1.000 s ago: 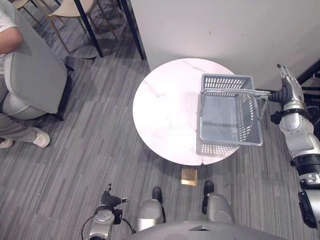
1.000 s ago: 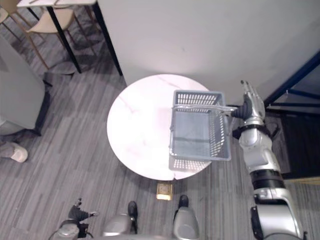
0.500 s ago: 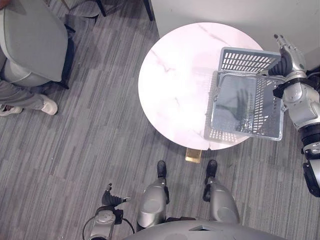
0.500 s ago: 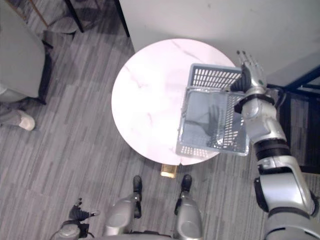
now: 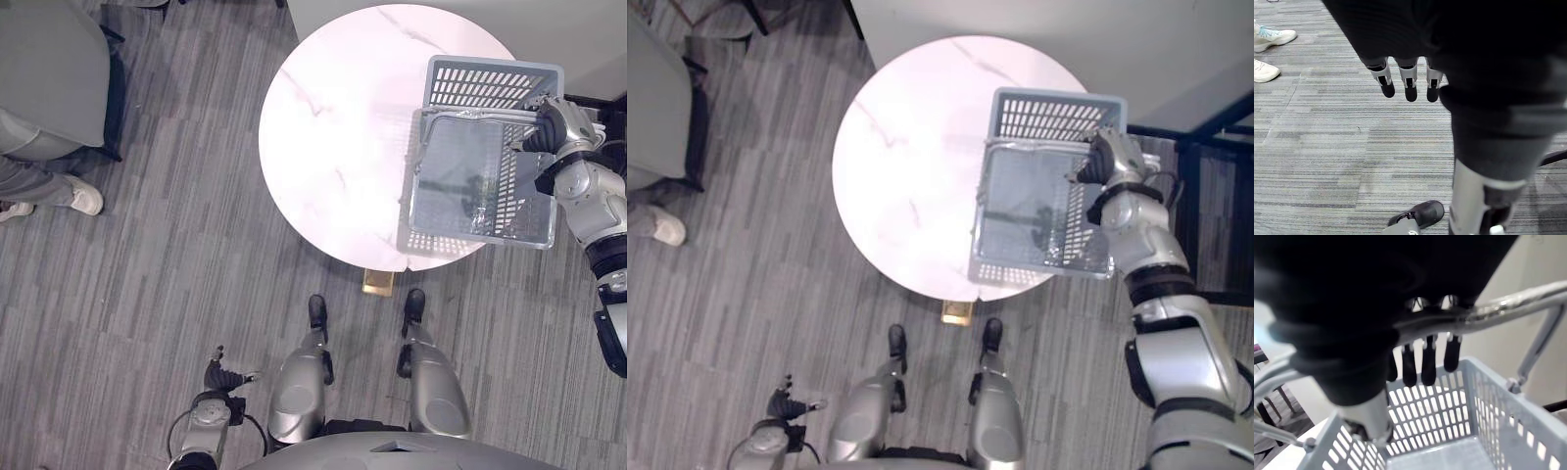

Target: Pick vegetable in the basket

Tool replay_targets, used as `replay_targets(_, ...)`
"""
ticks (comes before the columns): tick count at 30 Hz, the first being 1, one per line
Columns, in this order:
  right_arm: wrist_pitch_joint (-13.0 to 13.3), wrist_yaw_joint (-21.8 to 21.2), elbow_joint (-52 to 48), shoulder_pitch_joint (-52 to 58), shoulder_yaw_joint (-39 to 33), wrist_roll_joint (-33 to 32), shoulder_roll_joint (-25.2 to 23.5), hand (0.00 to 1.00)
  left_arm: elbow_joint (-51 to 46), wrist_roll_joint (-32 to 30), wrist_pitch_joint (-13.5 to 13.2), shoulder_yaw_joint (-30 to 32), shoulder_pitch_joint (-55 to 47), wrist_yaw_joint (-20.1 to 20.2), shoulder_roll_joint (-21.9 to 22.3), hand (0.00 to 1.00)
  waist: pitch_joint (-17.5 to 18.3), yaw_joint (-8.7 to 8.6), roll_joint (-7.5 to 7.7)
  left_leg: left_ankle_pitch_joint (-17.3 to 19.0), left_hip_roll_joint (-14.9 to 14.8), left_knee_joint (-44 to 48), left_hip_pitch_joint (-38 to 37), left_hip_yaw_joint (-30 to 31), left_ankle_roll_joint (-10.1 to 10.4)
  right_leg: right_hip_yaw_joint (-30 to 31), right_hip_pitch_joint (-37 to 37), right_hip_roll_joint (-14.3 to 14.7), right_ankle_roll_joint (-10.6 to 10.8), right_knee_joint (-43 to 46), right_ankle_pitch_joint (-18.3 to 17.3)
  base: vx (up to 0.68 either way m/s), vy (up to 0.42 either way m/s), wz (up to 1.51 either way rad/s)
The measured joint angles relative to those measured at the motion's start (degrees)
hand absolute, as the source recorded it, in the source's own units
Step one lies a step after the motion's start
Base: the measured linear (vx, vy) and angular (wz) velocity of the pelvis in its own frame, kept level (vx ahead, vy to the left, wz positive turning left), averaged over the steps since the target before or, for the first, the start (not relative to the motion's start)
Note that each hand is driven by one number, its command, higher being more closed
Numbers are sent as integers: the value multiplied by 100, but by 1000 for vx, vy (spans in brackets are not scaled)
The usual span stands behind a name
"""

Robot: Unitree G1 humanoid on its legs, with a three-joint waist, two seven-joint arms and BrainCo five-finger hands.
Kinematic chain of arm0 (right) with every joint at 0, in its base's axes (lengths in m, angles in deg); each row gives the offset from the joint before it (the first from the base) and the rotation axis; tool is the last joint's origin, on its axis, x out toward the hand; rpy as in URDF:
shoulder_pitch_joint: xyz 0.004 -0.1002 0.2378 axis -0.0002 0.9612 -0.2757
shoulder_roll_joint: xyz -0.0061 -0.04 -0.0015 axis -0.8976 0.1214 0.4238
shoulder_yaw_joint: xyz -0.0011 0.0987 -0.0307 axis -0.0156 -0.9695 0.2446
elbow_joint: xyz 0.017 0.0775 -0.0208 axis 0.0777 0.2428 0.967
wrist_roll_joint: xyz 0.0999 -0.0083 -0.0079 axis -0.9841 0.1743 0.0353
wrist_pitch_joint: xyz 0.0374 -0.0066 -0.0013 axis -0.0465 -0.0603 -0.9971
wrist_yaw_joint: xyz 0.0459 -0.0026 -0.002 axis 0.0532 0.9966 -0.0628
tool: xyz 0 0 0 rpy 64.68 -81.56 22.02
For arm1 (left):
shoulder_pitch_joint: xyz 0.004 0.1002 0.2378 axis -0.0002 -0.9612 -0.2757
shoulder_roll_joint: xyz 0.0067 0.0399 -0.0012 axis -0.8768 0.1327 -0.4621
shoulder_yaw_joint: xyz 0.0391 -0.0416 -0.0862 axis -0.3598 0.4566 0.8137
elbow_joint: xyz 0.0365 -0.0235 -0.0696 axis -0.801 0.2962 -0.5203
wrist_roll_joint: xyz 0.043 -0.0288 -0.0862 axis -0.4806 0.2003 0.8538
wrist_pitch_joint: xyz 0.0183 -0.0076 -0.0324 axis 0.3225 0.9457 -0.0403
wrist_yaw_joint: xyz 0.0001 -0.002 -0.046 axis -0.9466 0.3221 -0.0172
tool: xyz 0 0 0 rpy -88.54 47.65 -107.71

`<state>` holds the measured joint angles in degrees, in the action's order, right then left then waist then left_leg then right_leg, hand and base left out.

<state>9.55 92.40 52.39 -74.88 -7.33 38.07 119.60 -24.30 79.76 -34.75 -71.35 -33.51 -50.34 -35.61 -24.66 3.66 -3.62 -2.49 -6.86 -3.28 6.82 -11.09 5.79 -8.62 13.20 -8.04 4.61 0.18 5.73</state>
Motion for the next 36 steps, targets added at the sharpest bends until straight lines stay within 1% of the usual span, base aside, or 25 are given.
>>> replay_targets(8,-127,-59,9,266,-23,-88,-211,100,-74,41,-27,-7,124,2,18,0,-1,12,-1,0,7,34,-205,56,-2,-21,-246,-8,0,-16,0,-4,-1,1)
replay_targets(10,-139,-59,-150,501,-109,-171,-263,100,-74,40,-25,-11,153,6,19,0,0,16,2,0,9,35,-260,55,-2,-27,-304,-4,1,-15,-1,0,0,0)
replay_targets(13,-172,-69,-727,1218,-512,-260,-330,100,-85,36,9,-118,157,50,41,0,14,-1,30,3,35,24,-413,37,-2,-18,-442,-3,4,-15,-3,0,4,-3)
replay_targets(14,-171,-76,-1178,1693,-816,-416,-371,100,-119,33,30,-112,160,70,42,0,39,-65,81,5,39,19,-469,26,1,-10,-496,-1,5,-15,-4,-2,2,-5)
replay_targets(16,-168,-78,-1659,2215,-1231,-588,-496,100,-131,32,51,-105,162,103,35,0,70,-138,150,15,37,0,-581,-13,4,8,-584,4,15,-15,-12,3,0,-11)
replay_targets(17,-162,-86,-2060,2722,-1599,-717,-569,100,-162,29,63,-104,147,135,36,0,138,-175,240,42,42,-6,-676,-86,5,68,-634,7,39,-12,-38,8,1,-21)
replay_targets(18,-130,-85,-2436,3237,-2069,-888,-729,100,-237,17,84,-89,109,154,27,0,223,-293,347,71,51,-1,-752,-110,1,129,-694,4,64,-4,-66,10,5,-20)
replay_targets(19,-112,-80,-2558,3419,-2262,-942,-800,100,-243,7,91,-87,107,162,18,0,255,-338,387,79,55,-2,-786,-123,-2,152,-715,4,71,0,-77,9,9,-17)
replay_targets(20,-101,-42,-2881,3952,-2805,-1174,-1027,100,-241,-61,137,-85,109,192,-3,0,422,-458,511,130,62,33,-807,-183,-9,182,-722,-4,81,2,-103,11,12,-28)
replay_targets(21,-101,26,-3092,4345,-3278,-1334,-1241,100,-238,-83,144,-82,102,273,-21,0,566,-557,620,181,67,49,-863,-309,-20,309,-713,4,90,9,-109,20,24,-39)
replay_targets(22,-101,57,-3178,4482,-3487,-1379,-1353,100,-229,-85,152,-83,90,300,-31,0,634,-608,669,217,70,54,-907,-393,-22,366,-702,9,94,20,-113,26,32,-64)
replay_targets(23,-93,147,-3277,4654,-3769,-1469,-1550,100,-208,-105,160,-65,77,315,-34,0,717,-660,737,299,76,52,-1010,-598,-11,548,-654,34,161,42,-169,30,50,-90)
replay_targets(24,-86,233,-3366,4749,-4041,-1514,-1772,100,-145,-172,168,-33,82,345,-35,0,788,-672,793,371,78,77,-1106,-851,-14,710,-585,56,162,75,-175,30,50,-136)
replay_targets(25,-50,383,-3407,4888,-4300,-1665,-2016,100,-27,-290,185,-9,112,386,-40,0,859,-742,830,459,38,138,-1231,-1211,-18,527,-514,-22,17,103,-277,46,68,-168)
replay_targets(26,-48,501,-3404,5029,-4411,-1781,-2212,100,69,-310,189,6,119,400,-43,0,921,-796,774,539,-52,207,-1337,-1586,-36,-79,-428,-153,-261,272,-444,56,58,-156)
replay_targets(27,-47,535,-3404,5108,-4427,-1814,-2301,100,119,-317,192,6,127,405,-47,0,950,-812,725,583,-122,254,-1376,-1776,-27,-554,-352,-258,-442,451,-552,91,75,-159)
replay_targets(28,-47,562,-3391,5223,-4420,-1886,-2512,100,209,-368,206,7,117,417,-57,0,994,-902,707,659,-217,312,-1500,-2145,24,-1509,-252,-531,-638,883,-665,141,61,-164)
replay_targets(29,-46,572,-3373,5334,-4420,-1920,-2727,100,240,-475,253,16,114,421,-123,0,1009,-927,719,770,-287,408,-1692,-2553,131,-2282,-256,-774,-753,1216,-730,160,49,-174)
replay_targets(30,-46,571,-3315,5349,-4403,-1921,-2813,100,248,-477,269,16,117,423,-152,0,1011,-920,723,826,-340,479,-1802,-2785,184,-2530,-262,-846,-821,1349,-686,182,-4,-192)
replay_targets(31,-46,570,-3134,5379,-4350,-1922,-2925,100,307,-478,294,20,48,432,-160,0,1081,-895,674,932,-475,656,-1965,-3249,301,-2822,-221,-832,-866,1499,-572,230,-105,-188)
replay_targets(32,-53,563,-2857,5391,-4295,-1922,-2968,100,365,-473,300,21,68,486,-110,0,1160,-907,552,948,-631,796,-2057,-3650,325,-2942,-135,-696,-917,1581,-653,227,-130,-167)
replay_targets(33,-70,563,-2741,5442,-4295,-1922,-2967,100,388,-462,301,22,110,511,-56,0,1197,-948,476,948,-663,836,-2090,-3811,327,-2969,-99,-629,-932,1620,-729,193,-137,-128)
replay_targets(34,-144,562,-2602,5606,-4308,-1921,-2972,100,383,-454,294,32,192,527,60,0,1261,-1036,339,914,-753,850,-2193,-4091,362,-2802,3,-416,-912,1711,-835,146,-111,-112)
replay_targets(35,-242,537,-2538,5759,-4306,-1913,-3095,100,400,-455,295,95,228,547,229,0,1293,-1045,238,806,-851,953,-2322,-4366,400,-2543,44,-240,-927,1731,-902,186,-146,-134)
replay_targets(36,-290,538,-2529,5859,-4308,-1915,-3283,100,421,-456,297,143,247,549,326,0,1292,-1062,239,698,-951,1224,-2405,-4537,389,-2335,40,-112,-911,1746,-983,186,-156,-117)
